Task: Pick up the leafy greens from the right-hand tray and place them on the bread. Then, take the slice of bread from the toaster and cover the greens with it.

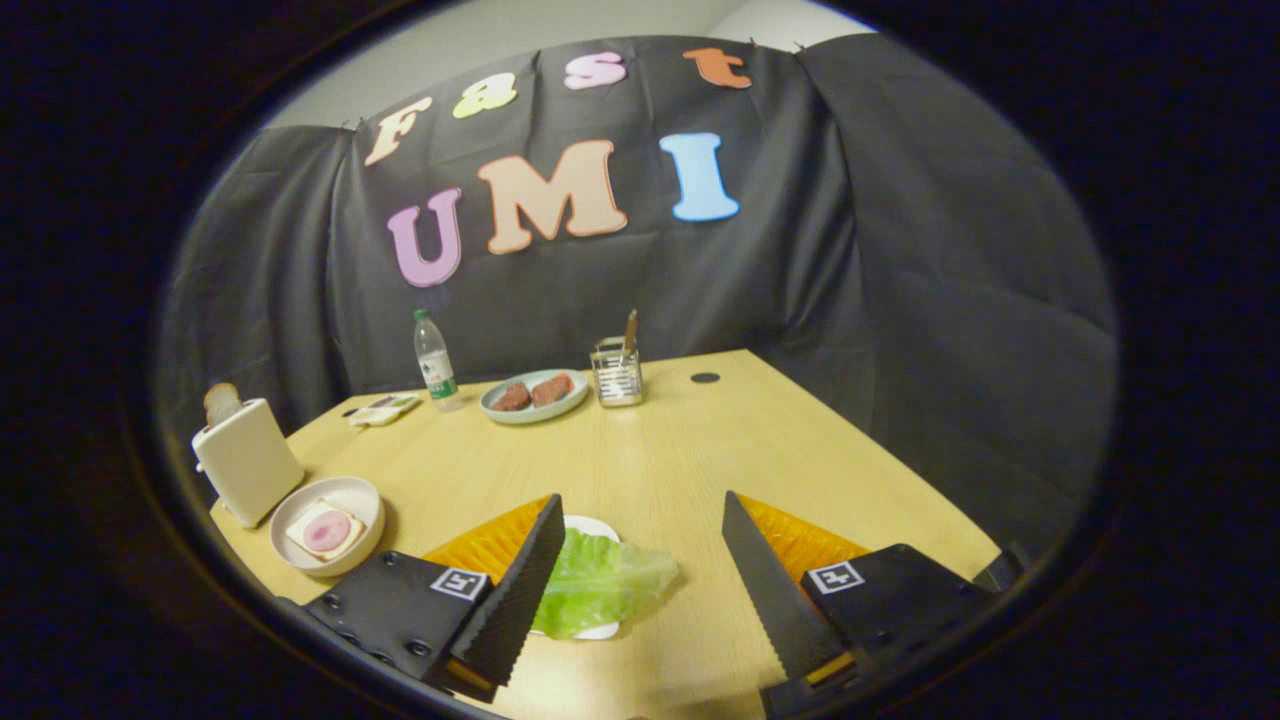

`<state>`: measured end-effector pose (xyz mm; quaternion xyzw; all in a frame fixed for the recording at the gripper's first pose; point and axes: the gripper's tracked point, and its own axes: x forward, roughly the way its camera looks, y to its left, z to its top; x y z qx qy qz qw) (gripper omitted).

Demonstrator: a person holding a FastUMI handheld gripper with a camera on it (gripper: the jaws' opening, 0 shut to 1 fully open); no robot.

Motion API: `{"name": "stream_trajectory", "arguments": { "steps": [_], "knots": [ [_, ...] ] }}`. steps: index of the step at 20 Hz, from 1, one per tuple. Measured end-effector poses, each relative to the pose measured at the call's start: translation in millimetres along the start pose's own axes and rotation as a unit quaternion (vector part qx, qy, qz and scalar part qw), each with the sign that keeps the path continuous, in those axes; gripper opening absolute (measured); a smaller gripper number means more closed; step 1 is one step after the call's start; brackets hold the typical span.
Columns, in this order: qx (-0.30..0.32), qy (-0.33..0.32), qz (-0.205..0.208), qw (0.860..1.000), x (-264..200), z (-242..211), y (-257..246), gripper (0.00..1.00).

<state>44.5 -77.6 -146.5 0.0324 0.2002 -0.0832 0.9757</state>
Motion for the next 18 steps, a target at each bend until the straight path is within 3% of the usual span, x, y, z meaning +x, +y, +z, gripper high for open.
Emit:
{"name": "stream_trajectory", "arguments": {
  "steps": [6,12,18],
  "knots": [
    [0.040,0.068,-0.016,0.997,31,-45,-21,1.00],
    [0.064,0.097,0.007,0.993,38,-63,-12,0.99],
    [0.069,0.099,0.033,0.992,39,-62,3,0.53]
  ]
}}
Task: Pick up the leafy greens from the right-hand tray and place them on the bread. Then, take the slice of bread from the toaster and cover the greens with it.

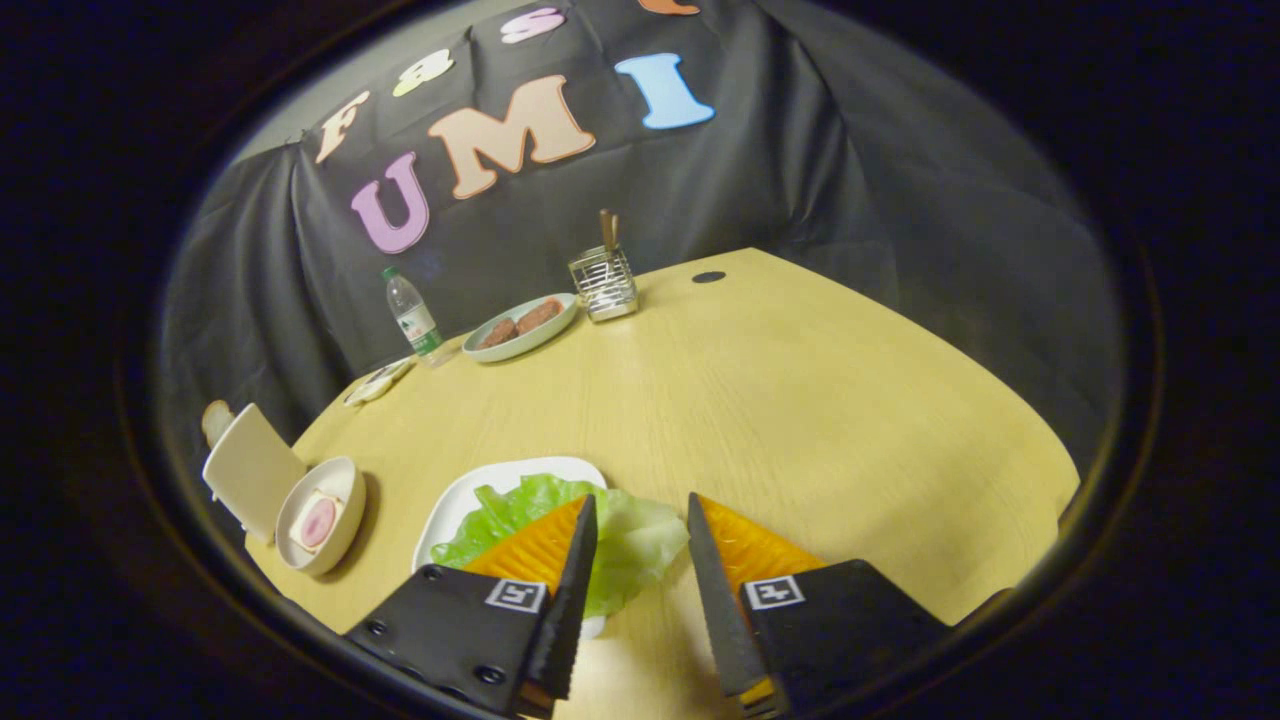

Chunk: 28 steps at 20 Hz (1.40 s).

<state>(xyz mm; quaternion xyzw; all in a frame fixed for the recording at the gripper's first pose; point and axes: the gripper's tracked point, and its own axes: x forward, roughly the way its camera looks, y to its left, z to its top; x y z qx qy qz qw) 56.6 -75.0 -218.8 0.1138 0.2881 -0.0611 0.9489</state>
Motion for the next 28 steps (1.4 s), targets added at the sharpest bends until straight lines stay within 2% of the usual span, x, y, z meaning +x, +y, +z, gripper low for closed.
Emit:
{"name": "stream_trajectory", "arguments": {
  "steps": [3,4,8,17,28],
  "knots": [
    [-0.002,-0.005,0.001,1.000,-1,2,2,0.30],
    [-0.003,-0.008,-0.004,1.000,0,4,1,0.17],
    [-0.034,-0.018,-0.014,0.999,-4,7,2,0.13],
    [-0.019,-0.061,0.003,0.998,-23,30,18,0.03],
    [-0.022,-0.133,0.054,0.989,-65,69,85,0.03]
  ]
}}
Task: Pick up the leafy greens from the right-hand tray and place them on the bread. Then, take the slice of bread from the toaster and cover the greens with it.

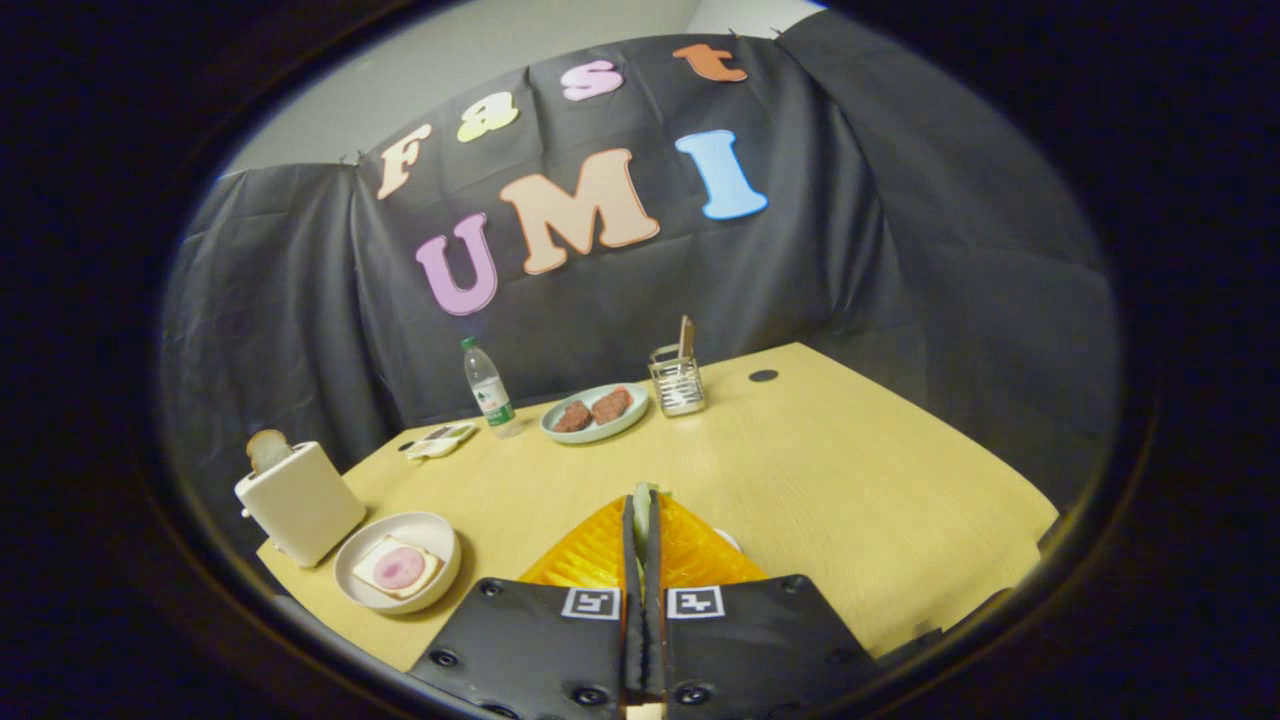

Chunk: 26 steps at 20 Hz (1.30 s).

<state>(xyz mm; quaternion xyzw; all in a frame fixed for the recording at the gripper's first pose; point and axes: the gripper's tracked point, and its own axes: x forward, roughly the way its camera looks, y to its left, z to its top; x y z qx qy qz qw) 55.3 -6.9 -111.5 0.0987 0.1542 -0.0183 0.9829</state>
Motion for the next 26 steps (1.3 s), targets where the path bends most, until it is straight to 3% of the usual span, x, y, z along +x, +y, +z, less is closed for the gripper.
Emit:
{"name": "stream_trajectory", "arguments": {
  "steps": [11,21,26],
  "knots": [
    [-0.017,-0.024,0.079,0.996,-5,16,118,0.03],
    [-0.042,0.021,0.171,0.984,2,-21,261,0.03],
    [-0.013,0.044,0.218,0.975,1,-40,316,0.04]
  ]
}}
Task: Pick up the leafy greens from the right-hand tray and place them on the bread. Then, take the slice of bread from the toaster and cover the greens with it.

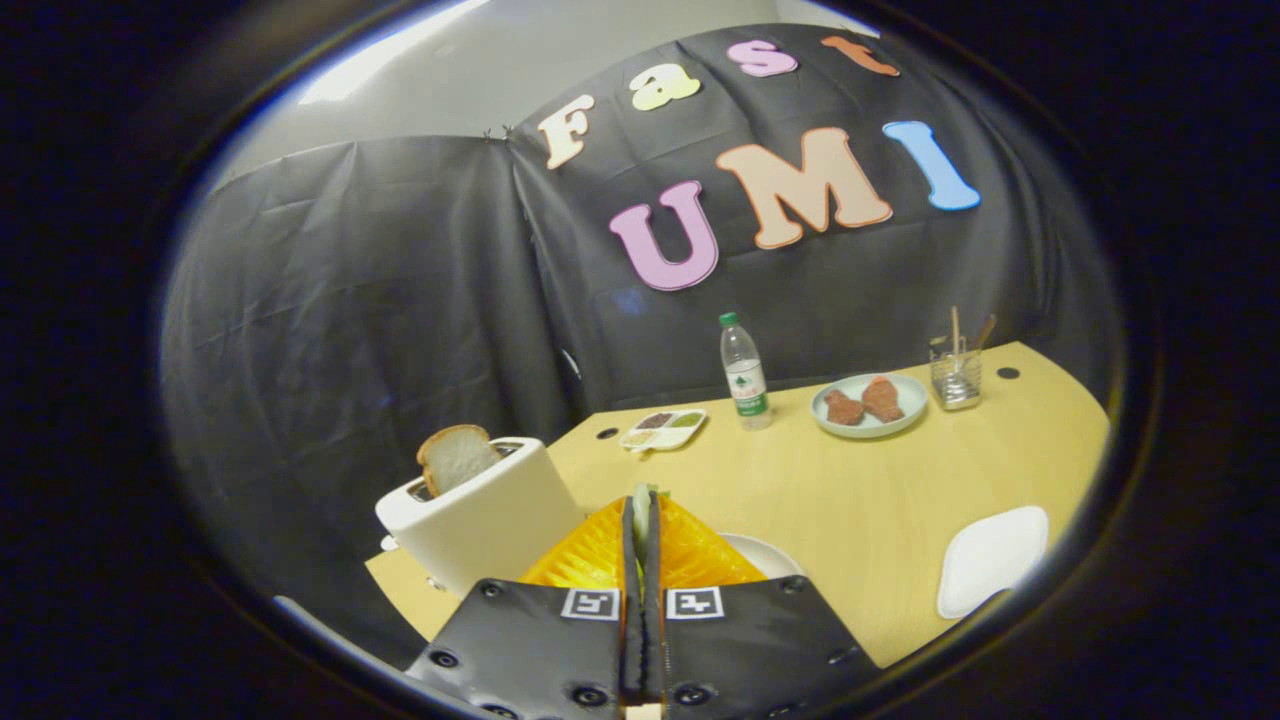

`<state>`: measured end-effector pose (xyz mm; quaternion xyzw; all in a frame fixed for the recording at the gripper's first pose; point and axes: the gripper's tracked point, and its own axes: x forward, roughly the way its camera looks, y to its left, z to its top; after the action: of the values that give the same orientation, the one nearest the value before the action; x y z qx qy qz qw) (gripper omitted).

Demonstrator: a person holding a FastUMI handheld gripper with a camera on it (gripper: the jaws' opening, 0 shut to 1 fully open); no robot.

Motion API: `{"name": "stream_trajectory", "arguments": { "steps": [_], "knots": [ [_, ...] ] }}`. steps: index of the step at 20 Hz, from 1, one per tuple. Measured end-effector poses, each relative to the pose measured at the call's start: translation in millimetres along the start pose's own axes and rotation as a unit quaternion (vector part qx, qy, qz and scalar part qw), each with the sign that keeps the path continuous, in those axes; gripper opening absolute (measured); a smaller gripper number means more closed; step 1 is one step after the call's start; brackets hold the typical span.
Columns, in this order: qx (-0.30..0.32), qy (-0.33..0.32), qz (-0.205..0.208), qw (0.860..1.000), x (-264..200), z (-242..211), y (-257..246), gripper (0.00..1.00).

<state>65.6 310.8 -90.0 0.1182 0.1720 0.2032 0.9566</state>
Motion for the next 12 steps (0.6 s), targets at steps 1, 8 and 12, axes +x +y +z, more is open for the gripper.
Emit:
{"name": "stream_trajectory", "arguments": {
  "steps": [1,8,12],
  "knots": [
    [0.008,0.004,0.008,1.000,4,-3,8,0.04],
    [0.008,0.065,-0.030,0.997,29,-47,-6,0.04],
    [-0.030,0.097,-0.077,0.992,31,-68,-37,0.04]
  ]
}}
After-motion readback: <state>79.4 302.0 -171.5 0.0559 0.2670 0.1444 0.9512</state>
